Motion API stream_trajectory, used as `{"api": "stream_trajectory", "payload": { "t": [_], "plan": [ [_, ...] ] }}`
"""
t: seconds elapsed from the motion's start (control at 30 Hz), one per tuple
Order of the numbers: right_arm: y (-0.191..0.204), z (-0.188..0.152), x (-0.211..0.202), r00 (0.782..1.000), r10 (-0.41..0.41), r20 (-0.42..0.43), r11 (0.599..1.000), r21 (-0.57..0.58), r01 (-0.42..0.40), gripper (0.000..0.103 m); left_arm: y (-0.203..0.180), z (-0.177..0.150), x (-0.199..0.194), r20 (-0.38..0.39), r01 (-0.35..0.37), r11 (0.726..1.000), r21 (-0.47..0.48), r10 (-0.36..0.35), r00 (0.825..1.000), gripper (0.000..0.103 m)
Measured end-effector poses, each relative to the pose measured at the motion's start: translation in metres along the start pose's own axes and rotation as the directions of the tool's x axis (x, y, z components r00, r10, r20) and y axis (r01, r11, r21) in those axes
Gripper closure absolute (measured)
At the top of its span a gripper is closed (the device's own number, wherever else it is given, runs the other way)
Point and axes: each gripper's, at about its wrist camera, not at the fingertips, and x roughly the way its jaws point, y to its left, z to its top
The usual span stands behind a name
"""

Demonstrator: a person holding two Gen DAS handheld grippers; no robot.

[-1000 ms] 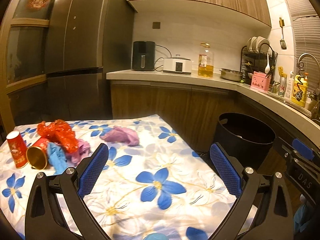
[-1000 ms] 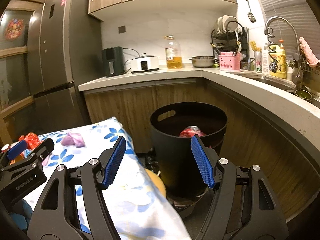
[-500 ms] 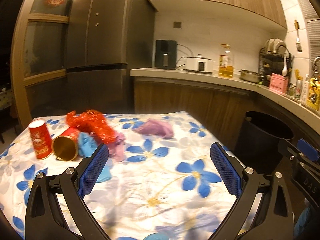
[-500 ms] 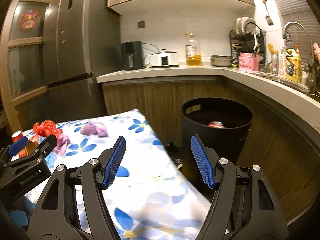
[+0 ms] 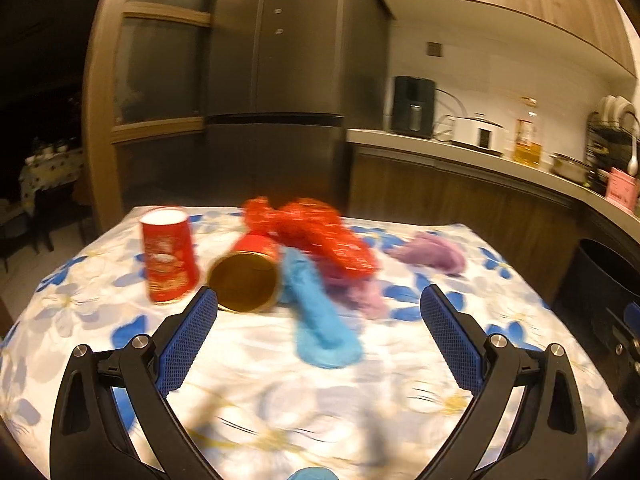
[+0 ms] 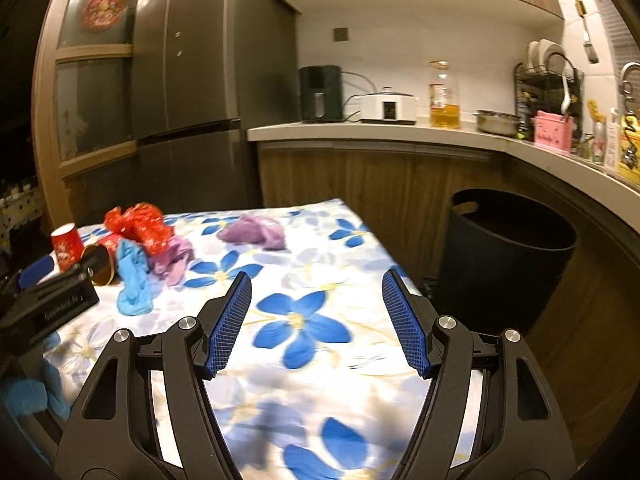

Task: Collect trash
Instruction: 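Move both tools back from the bin to the table, then grasp the red paper cup with the left gripper while the right gripper grasps the blue glove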

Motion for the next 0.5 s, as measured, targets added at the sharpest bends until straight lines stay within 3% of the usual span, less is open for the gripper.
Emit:
{"api": "stream_trajectory", "payload": {
  "t": [0.3,0.5],
  "plan": [
    [0.041,0.001,0.018,0.997,0.071,-0.017,0.996,-0.044,-0.071,0.036,0.064,0.023,0.013,0.039,-0.125,0.991,-0.043,0.127,0.991,0.006],
    [0.07,0.004,0.029,0.993,0.116,-0.024,0.991,-0.064,-0.118,0.036,0.102,0.04,0.042,0.013,-0.155,0.986,-0.055,0.156,0.988,0.006]
  ]
}}
